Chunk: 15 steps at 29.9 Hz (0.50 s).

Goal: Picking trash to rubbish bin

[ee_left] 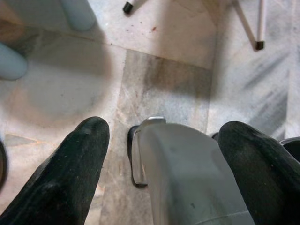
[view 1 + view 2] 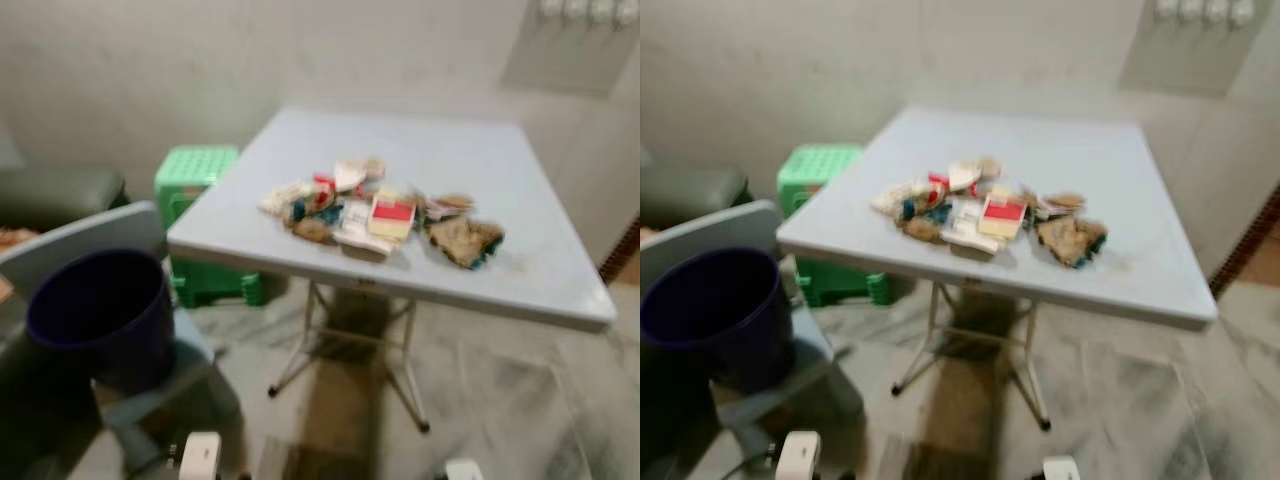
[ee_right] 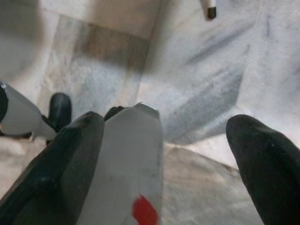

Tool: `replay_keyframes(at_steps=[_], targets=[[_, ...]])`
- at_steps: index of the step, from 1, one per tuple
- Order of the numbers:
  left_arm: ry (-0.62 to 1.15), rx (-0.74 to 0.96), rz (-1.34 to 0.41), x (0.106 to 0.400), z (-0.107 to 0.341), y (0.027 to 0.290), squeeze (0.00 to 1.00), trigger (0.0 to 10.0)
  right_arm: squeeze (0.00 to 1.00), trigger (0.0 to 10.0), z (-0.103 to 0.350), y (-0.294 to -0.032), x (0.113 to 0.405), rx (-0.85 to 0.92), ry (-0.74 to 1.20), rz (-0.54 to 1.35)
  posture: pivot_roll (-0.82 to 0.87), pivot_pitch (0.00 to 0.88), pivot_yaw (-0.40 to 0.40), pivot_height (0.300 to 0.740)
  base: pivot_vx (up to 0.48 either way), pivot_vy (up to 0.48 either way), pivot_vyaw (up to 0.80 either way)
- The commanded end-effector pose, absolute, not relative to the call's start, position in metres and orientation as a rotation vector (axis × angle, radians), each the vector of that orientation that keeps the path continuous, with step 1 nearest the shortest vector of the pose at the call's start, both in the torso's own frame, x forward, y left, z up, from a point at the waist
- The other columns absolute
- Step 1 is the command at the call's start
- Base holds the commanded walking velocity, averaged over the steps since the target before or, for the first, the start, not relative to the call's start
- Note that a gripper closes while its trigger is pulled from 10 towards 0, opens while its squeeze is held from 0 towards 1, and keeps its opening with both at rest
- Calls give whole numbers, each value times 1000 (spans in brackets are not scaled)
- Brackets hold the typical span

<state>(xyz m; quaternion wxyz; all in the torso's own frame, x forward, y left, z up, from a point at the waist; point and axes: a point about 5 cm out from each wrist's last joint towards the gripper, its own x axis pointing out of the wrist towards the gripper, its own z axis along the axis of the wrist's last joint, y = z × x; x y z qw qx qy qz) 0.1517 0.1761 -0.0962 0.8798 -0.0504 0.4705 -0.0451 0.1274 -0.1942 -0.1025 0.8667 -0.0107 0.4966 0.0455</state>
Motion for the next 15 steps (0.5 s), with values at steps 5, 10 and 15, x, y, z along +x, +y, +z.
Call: replay_keyframes(at_steps=[5, 10, 15], targets=[[961, -101, -104, 157, -94, 174, 0, 10000, 0, 10000, -101, -195, 130, -23, 1032, 102, 66, 0, -22, 715, 0, 0, 0], [937, -60, -108, 159, -93, 175, 0, 10000, 0, 10000, -102, -199, 126, -27, 1038, 100, 66, 0, -23, 715, 0, 0, 0], [860, -76, -111, 172, -86, 175, 0, 10000, 0, 10000, -98, -200, 133, -35, 983, 114, 64, 0, -15, 715, 0, 0, 0]])
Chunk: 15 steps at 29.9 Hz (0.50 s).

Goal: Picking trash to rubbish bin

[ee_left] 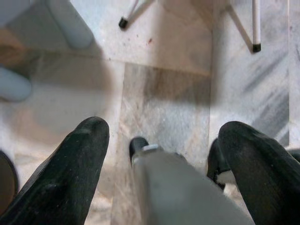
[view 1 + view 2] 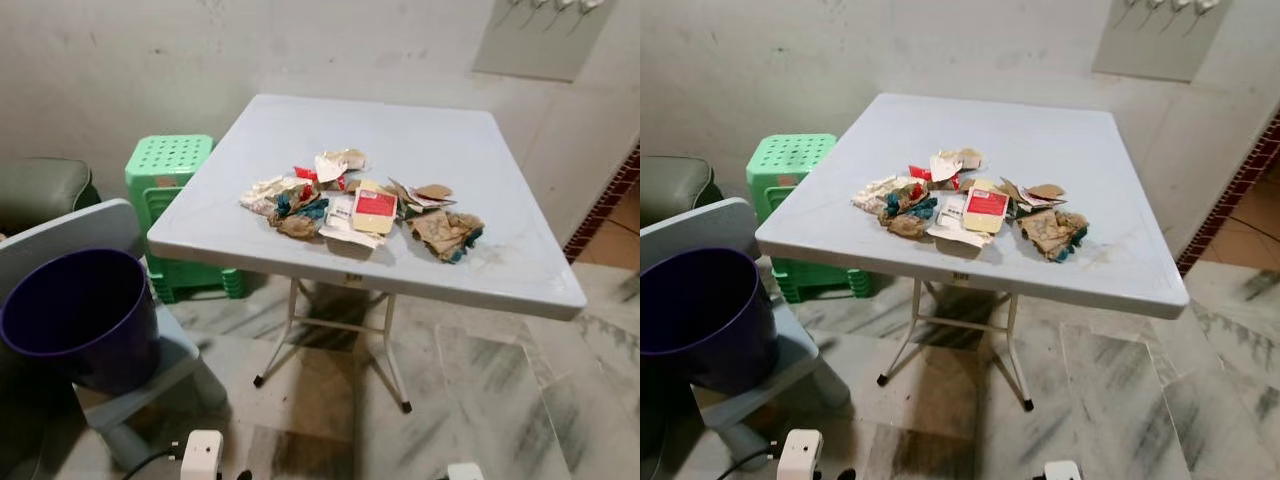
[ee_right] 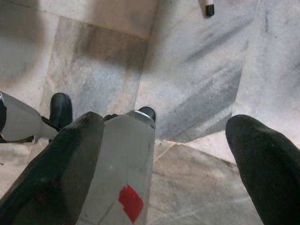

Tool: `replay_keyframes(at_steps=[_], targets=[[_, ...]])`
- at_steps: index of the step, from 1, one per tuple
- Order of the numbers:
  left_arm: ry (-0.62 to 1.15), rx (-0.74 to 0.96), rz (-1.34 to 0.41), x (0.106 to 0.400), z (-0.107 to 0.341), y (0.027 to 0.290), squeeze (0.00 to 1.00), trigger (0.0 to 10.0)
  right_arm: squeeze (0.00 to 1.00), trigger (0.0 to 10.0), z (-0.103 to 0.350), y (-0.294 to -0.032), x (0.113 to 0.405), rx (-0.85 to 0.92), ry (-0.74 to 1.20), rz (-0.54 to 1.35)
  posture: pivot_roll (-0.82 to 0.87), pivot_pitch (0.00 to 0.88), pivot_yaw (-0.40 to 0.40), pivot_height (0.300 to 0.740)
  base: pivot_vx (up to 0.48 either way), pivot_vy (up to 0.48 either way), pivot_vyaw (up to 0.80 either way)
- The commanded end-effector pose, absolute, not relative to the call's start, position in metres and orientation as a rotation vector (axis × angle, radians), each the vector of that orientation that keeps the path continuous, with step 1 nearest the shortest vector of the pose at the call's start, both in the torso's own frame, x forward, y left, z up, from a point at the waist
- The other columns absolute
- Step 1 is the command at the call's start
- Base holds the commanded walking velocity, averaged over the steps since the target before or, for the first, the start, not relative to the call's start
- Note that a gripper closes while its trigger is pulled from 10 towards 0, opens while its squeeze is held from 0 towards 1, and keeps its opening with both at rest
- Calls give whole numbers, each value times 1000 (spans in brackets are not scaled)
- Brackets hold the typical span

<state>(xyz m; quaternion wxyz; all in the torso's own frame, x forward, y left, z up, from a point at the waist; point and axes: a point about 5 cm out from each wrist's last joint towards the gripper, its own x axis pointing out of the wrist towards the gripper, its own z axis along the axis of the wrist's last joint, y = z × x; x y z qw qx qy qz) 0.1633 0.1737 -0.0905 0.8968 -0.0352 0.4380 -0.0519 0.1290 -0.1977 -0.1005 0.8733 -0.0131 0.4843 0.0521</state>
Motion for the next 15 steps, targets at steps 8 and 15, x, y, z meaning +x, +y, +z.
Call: replay_keyframes(at_steps=[8, 15], targets=[[543, -112, -151, 225, -47, 179, 0, 10000, 0, 10000, -55, -194, 209, 8, 596, 171, 57, 0, -2, 715, 0, 0, 0], [313, -94, -168, 257, -13, 181, 0, 10000, 0, 10000, -12, -180, 248, 27, 264, 276, 63, 5, 7, 715, 0, 0, 0]])
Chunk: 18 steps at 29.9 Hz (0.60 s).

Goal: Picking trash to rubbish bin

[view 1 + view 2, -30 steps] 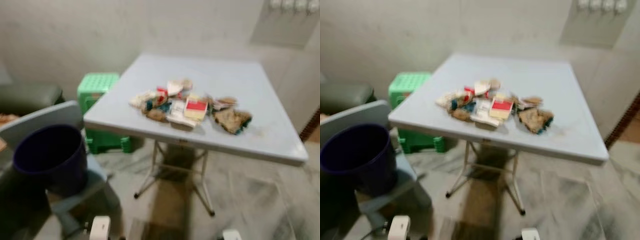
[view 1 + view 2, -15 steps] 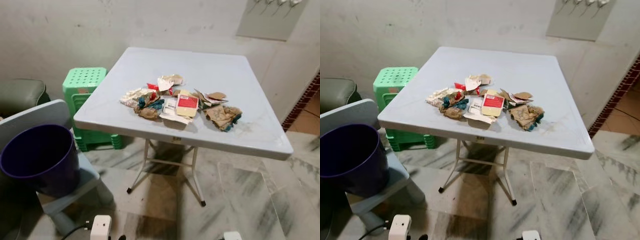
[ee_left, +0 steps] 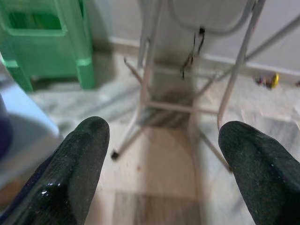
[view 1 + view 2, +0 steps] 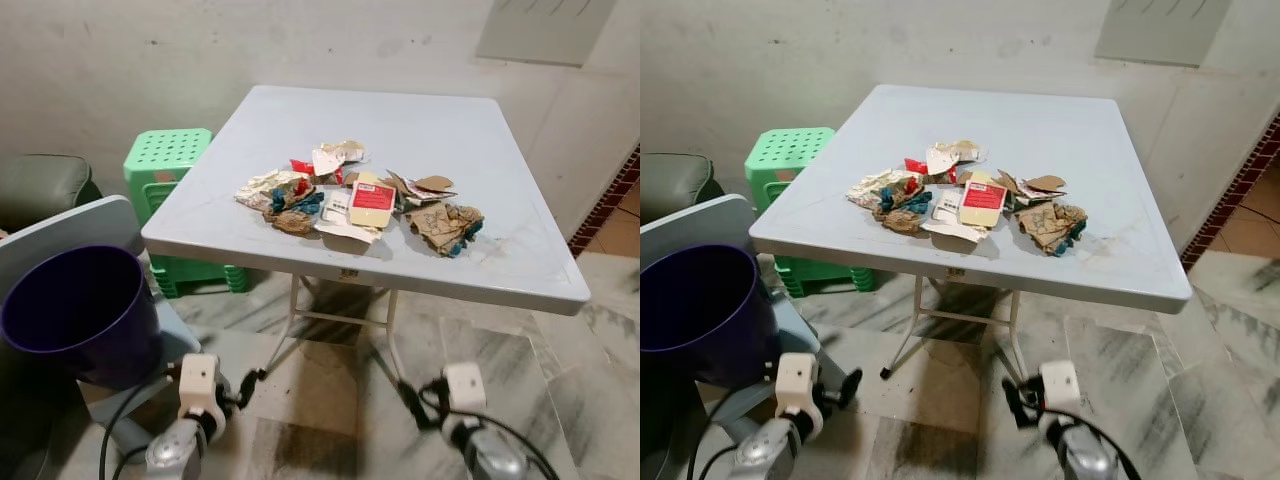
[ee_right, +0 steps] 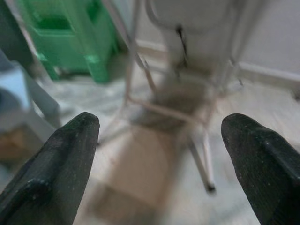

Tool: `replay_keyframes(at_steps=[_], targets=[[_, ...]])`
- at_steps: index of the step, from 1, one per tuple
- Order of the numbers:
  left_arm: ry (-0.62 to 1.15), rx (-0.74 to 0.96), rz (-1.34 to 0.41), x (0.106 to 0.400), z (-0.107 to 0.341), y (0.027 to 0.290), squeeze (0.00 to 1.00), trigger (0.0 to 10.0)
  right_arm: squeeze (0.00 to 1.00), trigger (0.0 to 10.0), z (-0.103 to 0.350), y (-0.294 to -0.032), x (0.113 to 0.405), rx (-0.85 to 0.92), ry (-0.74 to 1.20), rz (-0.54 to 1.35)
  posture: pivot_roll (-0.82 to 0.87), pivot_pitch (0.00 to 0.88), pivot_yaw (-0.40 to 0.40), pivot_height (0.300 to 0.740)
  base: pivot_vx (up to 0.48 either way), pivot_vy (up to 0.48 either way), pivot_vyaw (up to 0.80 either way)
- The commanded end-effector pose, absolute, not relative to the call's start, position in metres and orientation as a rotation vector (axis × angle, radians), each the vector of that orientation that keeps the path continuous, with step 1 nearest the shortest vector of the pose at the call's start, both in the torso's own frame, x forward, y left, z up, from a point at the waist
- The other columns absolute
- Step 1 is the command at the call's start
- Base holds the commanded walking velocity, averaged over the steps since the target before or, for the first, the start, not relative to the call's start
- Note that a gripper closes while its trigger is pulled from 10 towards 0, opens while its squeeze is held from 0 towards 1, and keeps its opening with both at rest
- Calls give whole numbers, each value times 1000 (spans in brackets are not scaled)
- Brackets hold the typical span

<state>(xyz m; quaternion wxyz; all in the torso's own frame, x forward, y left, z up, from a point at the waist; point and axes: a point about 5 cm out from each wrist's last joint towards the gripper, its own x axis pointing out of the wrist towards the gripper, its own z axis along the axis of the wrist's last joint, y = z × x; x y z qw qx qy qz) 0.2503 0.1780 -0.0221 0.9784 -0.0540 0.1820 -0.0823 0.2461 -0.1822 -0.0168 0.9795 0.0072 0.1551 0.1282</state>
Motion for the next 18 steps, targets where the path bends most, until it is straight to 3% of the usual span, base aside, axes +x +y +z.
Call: replay_keyframes(at_steps=[1, 8, 18], targets=[[271, -105, -171, 262, -7, 180, 0, 10000, 0, 10000, -5, -176, 252, 23, 218, 292, 65, 7, 10, 715, 0, 0, 0], [14, -124, -231, 291, 43, 173, 0, 10000, 0, 10000, 46, -166, 279, 136, -59, 276, 67, 17, 14, 715, 0, 0, 0], [-121, -56, -296, 314, 86, 166, 0, 10000, 0, 10000, 95, -167, 304, 117, -219, 248, 73, 8, 7, 715, 0, 0, 0]])
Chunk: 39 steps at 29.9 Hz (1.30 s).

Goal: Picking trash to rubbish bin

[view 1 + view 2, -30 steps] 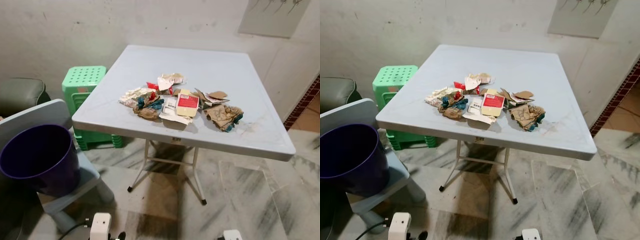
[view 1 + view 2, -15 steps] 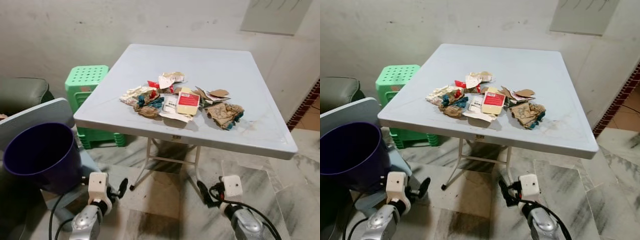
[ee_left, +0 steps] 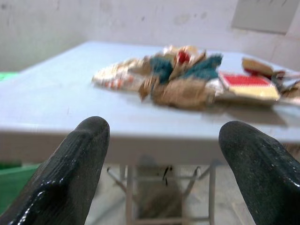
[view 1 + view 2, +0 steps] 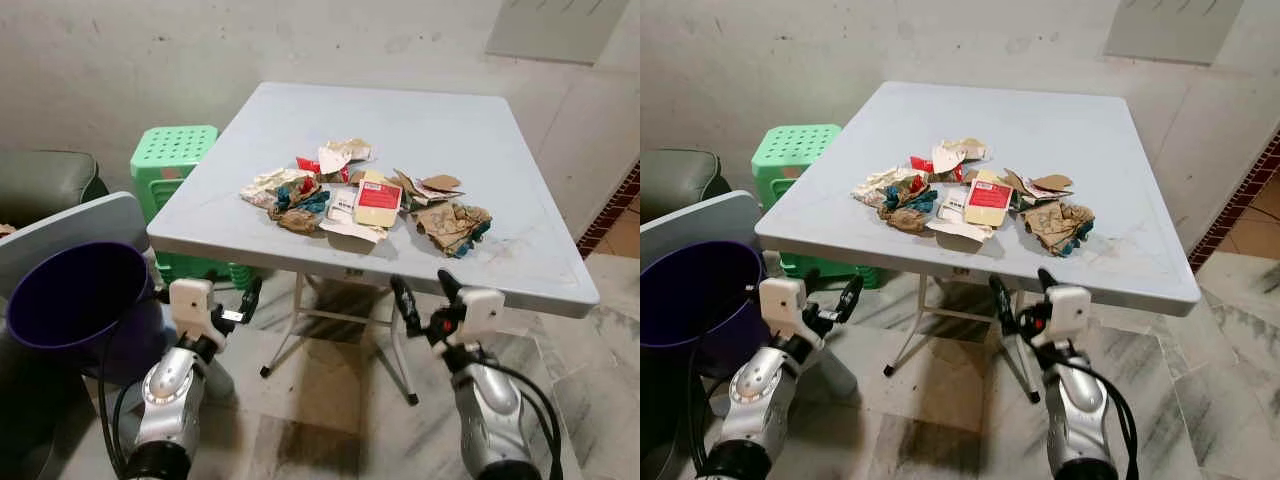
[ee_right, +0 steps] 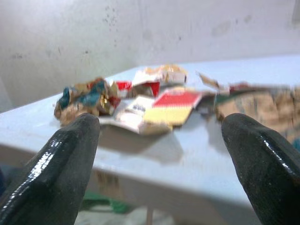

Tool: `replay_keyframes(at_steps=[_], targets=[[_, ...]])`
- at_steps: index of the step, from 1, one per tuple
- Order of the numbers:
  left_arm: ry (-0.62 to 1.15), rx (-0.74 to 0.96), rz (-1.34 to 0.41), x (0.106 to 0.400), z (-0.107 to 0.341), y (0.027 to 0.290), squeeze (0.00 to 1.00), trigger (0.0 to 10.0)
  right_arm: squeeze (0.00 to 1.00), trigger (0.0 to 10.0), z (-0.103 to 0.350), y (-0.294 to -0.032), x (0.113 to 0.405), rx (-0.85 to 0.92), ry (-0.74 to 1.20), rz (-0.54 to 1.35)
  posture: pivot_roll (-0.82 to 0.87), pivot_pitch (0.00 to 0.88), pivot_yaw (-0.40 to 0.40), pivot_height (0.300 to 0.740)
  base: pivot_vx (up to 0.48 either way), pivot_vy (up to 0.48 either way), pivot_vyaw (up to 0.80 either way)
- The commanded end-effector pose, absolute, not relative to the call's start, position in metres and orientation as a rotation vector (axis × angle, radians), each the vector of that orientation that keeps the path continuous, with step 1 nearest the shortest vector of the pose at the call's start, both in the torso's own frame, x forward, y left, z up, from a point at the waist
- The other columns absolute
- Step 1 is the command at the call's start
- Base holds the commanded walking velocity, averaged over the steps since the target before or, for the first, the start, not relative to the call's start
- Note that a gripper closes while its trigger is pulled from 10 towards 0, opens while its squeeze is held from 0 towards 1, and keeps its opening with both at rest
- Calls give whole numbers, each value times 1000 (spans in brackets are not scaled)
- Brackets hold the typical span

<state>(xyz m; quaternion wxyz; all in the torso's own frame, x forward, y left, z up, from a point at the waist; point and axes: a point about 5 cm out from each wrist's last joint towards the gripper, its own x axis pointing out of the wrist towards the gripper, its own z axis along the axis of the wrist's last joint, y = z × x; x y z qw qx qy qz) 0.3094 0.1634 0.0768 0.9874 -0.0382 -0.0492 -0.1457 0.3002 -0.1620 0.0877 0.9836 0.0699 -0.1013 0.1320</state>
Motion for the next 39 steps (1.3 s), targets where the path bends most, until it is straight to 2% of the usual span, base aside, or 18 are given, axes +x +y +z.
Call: replay_keyframes(at_steps=[1, 7, 11, 17, 33, 39], targets=[[-124, -50, -297, 315, 88, 167, 0, 10000, 0, 10000, 96, -168, 305, 106, -220, 244, 73, 8, 7, 715, 0, 0, 0], [-199, -13, -309, 322, 110, 169, 0, 10000, 0, 10000, 114, -178, 312, 89, -261, 208, 70, 6, 5, 715, 0, 0, 0], [-263, 8, -361, 321, 125, 161, 0, 10000, 0, 10000, 122, -180, 313, 78, -279, 204, 65, 8, 3, 715, 0, 0, 0], [-271, -15, -370, 319, 126, 157, 0, 10000, 0, 10000, 120, -178, 311, 75, -265, 209, 65, 2, 0, 715, 0, 0, 0], [-251, -41, -336, 320, 128, 163, 0, 10000, 0, 10000, 117, -181, 308, 75, -234, 214, 62, 0, -7, 715, 0, -446, 0], [-196, -43, -313, 322, 122, 160, 0, 10000, 0, 10000, 115, -182, 307, 70, -212, 218, 61, 0, -9, 715, 0, 0, 0]])
